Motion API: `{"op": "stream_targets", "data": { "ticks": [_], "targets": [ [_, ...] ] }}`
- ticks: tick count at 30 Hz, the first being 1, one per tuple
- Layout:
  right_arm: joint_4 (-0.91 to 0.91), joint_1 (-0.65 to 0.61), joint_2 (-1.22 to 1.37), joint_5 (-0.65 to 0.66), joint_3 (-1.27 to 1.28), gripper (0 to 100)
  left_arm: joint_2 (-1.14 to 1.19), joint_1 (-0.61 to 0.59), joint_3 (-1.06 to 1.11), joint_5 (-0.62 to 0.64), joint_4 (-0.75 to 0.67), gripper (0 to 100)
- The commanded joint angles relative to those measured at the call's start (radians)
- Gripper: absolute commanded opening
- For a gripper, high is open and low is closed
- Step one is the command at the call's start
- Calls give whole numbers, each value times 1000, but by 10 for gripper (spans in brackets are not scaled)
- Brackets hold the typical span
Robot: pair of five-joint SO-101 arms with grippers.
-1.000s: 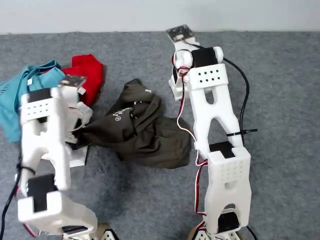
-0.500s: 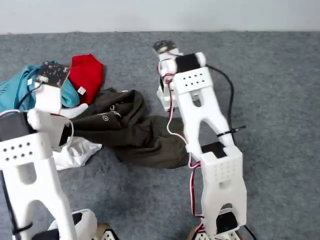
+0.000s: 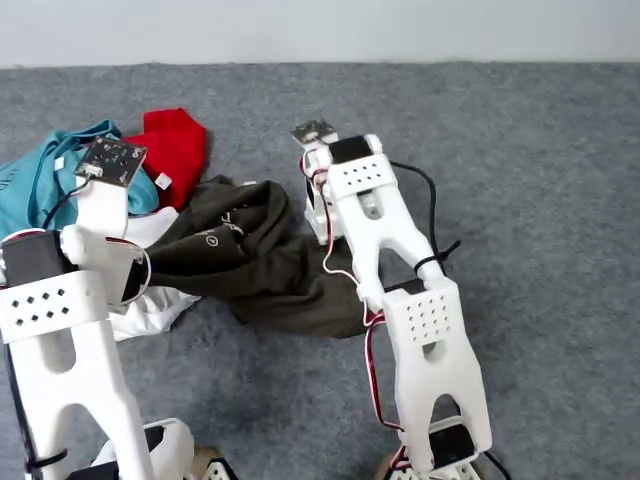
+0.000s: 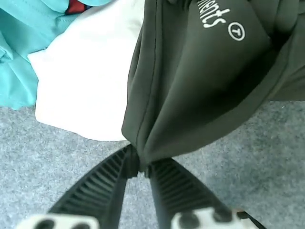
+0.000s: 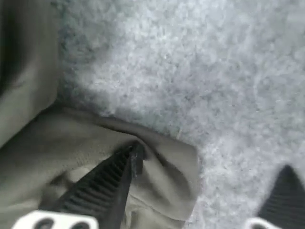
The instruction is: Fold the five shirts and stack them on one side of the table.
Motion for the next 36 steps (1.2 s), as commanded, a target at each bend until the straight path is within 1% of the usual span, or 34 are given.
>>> {"op": "stream_targets", "data": {
  "ticks": [1, 6, 8, 11, 20, 24, 32, 36],
  "targets": [
    [-2, -7, 24, 6, -8, 222, -28, -3, 2, -17, -14, 13],
    [25, -19, 44, 3, -8, 2, -28, -3, 50, -17, -46, 13],
    [42, -21, 41, 3, -8, 31, -28, -3, 54, -17, -49, 13],
    [47, -12, 30, 6, -8, 6, -28, -3, 54, -17, -51, 13],
    [93, -7, -142, 9, -8, 9, -28, -3, 54, -17, -49, 13],
    [111, 19, -265, 9, -8, 9, -28, -3, 54, -17, -49, 13],
    [88, 133, -575, 8, -8, 9, -28, -3, 54, -17, -49, 13],
    [65, 157, -746, 8, -8, 9, -28, -3, 54, -17, -49, 13]
  ]
}}
